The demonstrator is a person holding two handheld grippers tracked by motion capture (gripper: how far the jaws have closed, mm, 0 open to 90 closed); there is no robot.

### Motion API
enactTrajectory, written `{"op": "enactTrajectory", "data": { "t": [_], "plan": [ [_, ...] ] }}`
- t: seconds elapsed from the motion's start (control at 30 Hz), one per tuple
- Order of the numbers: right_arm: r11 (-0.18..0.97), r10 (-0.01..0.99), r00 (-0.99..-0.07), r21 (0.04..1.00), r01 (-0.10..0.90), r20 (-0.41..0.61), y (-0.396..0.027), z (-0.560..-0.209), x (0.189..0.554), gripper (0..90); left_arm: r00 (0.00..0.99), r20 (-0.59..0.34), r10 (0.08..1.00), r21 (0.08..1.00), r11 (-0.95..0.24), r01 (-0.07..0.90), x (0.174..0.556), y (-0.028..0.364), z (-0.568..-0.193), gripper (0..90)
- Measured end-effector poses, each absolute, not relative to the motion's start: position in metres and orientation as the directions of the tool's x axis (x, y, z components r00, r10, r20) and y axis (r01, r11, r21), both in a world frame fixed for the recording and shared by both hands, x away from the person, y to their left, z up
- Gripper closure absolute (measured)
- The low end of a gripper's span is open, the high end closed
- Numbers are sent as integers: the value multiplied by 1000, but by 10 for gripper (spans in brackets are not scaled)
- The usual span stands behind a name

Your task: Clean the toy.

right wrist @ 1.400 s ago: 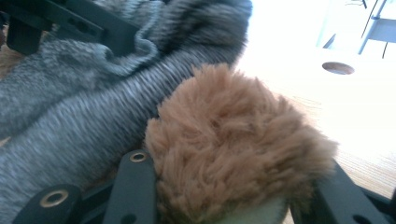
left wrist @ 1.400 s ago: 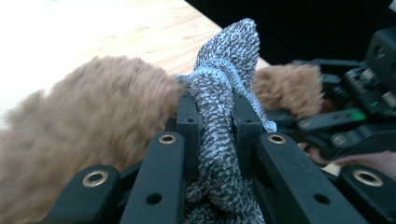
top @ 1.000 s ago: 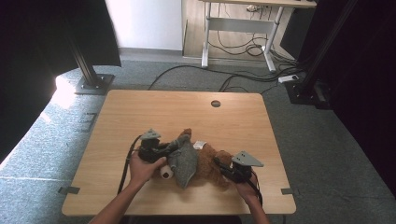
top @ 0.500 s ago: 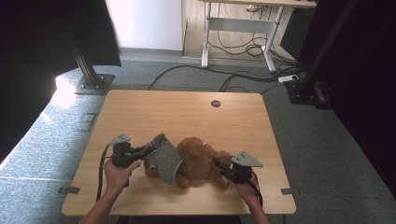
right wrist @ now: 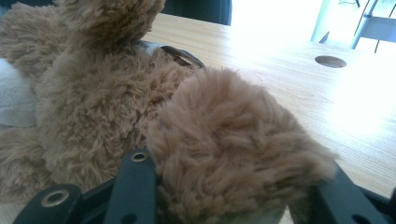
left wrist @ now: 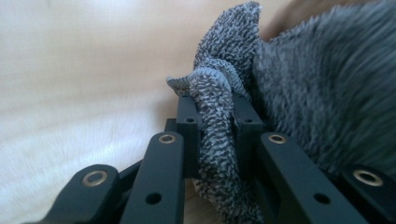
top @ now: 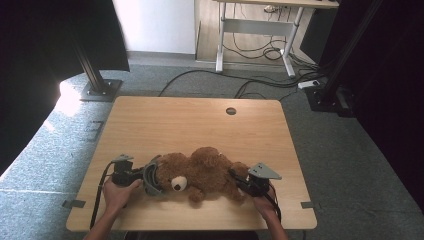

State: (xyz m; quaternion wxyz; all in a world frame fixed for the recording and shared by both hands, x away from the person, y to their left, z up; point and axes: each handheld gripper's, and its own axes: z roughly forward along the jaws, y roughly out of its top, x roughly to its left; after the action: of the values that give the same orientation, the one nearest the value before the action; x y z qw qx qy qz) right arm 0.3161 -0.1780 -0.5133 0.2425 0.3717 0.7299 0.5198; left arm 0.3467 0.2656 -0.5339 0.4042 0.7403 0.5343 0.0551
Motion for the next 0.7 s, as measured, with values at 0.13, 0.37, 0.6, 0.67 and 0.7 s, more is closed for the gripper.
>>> {"op": "enactTrajectory", "data": {
  "t": [0.13,0.37,0.6,0.67,0.7],
  "plan": [
    [183,794,-607,939,292,34,-179,-514,317,581,436,-361,824,690,-79,720,345,267,-522,767],
    [177,799,-600,939,296,39,-180,-515,318,581,506,-416,756,792,28,610,337,269,-475,767],
    [174,800,-598,938,301,44,-179,-516,320,580,642,-425,638,855,51,515,326,235,-442,768],
    [173,800,-598,938,299,43,-178,-516,320,580,673,-414,614,863,30,504,327,222,-437,767],
    [173,798,-601,939,298,44,-178,-516,320,580,682,-409,607,864,17,504,329,213,-436,767]
  ]
}}
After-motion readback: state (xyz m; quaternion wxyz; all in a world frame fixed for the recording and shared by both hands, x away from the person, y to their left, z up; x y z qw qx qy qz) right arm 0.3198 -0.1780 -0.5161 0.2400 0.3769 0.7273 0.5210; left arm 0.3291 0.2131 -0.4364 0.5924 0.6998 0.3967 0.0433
